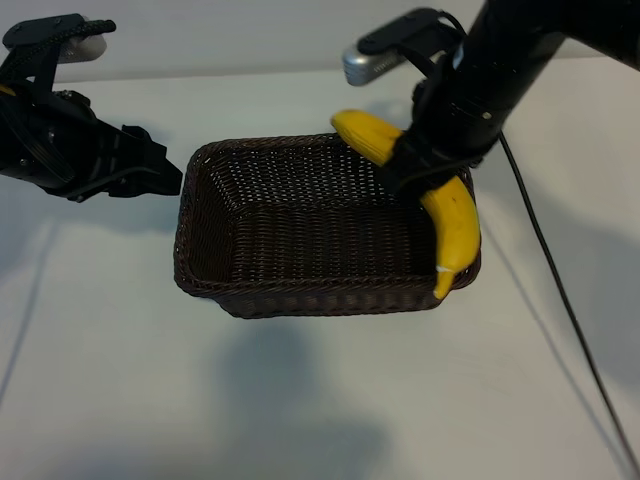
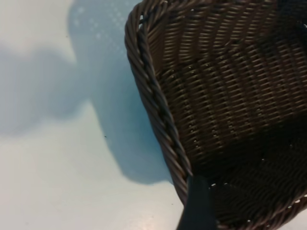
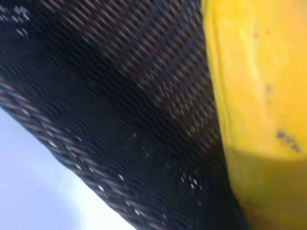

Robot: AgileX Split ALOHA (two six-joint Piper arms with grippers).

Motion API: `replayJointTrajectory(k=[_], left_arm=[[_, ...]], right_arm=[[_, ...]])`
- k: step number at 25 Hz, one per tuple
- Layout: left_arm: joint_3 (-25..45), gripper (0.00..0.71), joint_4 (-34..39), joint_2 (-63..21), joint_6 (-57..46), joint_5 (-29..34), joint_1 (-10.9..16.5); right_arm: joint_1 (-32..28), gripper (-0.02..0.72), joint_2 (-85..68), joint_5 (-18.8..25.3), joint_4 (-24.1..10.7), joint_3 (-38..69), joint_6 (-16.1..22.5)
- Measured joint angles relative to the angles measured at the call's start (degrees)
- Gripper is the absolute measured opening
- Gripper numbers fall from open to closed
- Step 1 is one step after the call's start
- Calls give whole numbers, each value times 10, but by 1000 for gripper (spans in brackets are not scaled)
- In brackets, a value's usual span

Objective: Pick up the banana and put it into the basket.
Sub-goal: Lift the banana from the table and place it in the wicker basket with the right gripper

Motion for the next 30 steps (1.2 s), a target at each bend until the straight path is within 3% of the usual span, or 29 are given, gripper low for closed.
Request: replayJointTrajectory(k=[4, 8, 16, 30], left_arm=[[0, 549, -4, 0, 0, 5, 0], [0, 546, -6, 0, 1, 6, 0], [0, 544, -6, 0, 1, 7, 0], [0, 543, -6, 0, 1, 9, 0]], right_arm=[[10, 406, 0, -4, 2, -6, -1], [13, 406, 3, -4, 3, -6, -28], [28, 406, 20, -10, 13, -6, -166], [32, 406, 31, -45, 15, -7, -343]])
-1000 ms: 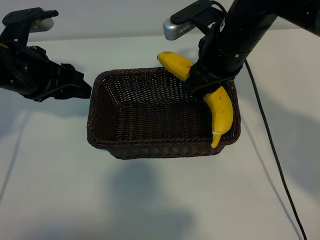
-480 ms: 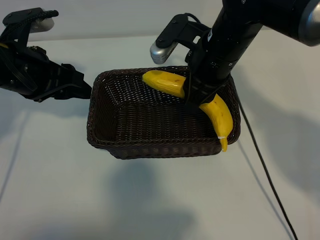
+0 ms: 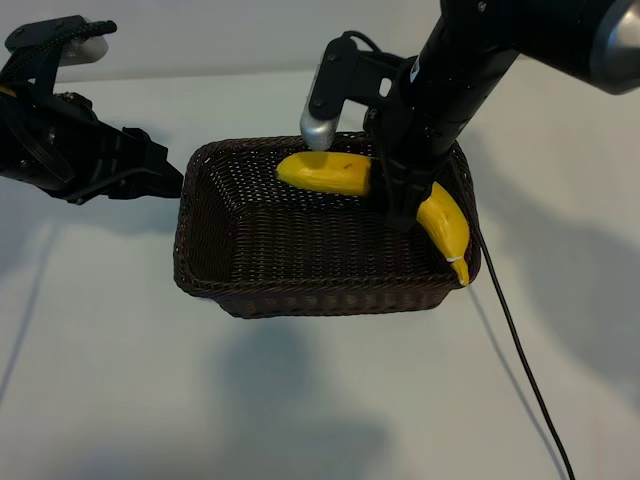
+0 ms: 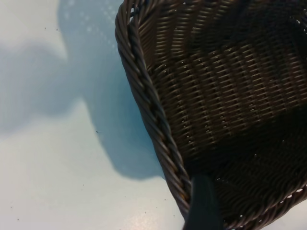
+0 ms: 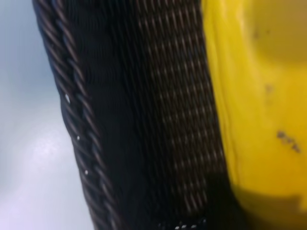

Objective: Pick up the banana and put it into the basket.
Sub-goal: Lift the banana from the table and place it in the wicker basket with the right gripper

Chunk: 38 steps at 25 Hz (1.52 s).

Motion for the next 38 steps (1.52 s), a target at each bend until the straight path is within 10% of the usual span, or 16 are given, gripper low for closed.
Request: replayJointTrajectory(k=[38], left_arm=[[0, 542, 0, 0, 1, 12, 0]], right_arm=[[41, 406, 61, -98, -4, 0, -81]])
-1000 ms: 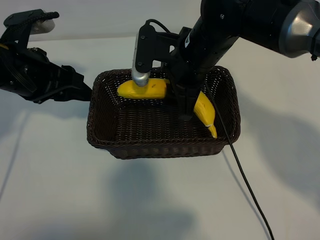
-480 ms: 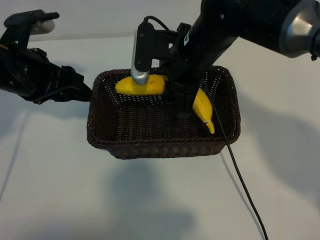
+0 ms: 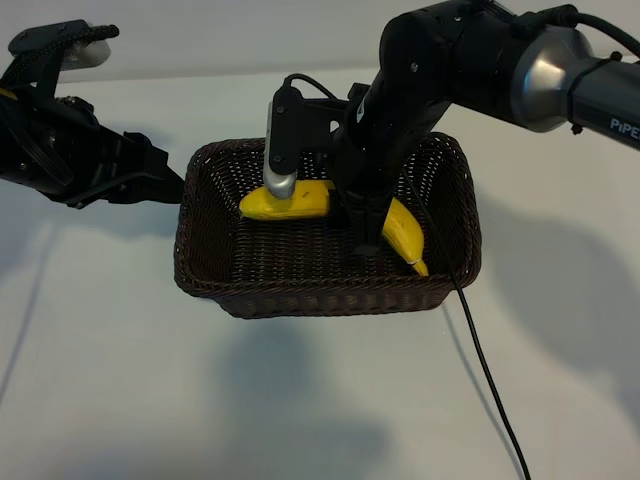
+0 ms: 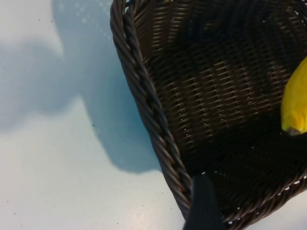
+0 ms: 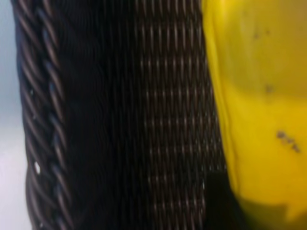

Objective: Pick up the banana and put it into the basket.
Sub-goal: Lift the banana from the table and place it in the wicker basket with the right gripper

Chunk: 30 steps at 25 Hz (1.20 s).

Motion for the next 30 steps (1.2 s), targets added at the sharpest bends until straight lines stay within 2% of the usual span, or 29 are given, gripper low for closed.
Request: replayJointTrajectory(k=[30], left_arm=[[0, 542, 0, 0, 0, 0, 0]], right_arm=[[0, 406, 74, -10, 4, -3, 3]])
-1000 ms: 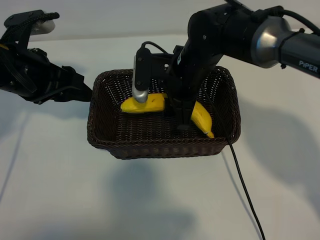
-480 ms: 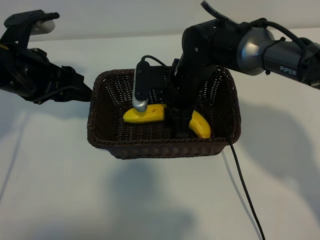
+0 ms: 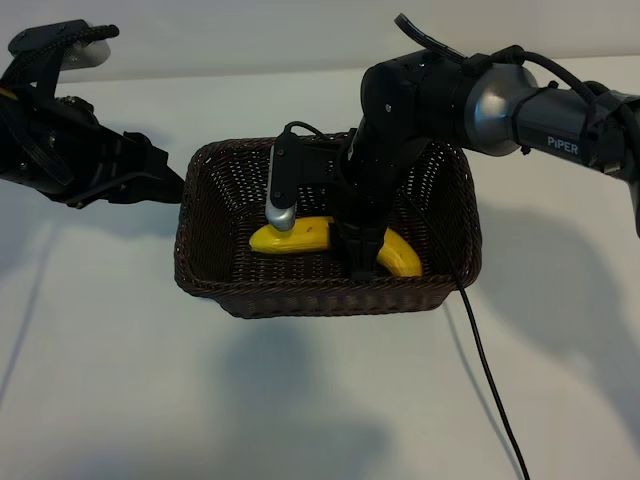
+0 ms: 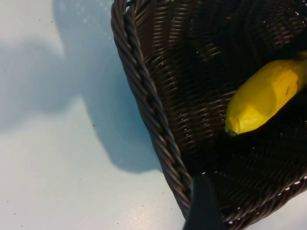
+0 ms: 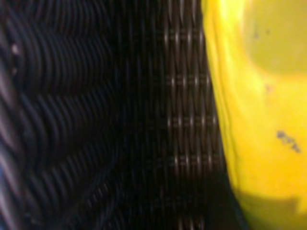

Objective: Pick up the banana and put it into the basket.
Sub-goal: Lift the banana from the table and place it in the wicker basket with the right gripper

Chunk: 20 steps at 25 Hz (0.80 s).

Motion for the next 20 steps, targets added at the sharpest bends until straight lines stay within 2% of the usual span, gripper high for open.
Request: replayJointTrajectory(k=[11, 20], left_arm=[[0, 542, 0, 0, 2, 0, 0], [0, 542, 0, 0, 2, 0, 0]], right_arm=[[0, 425, 0, -2, 0, 0, 30], [0, 554, 0, 0, -5, -1, 56]])
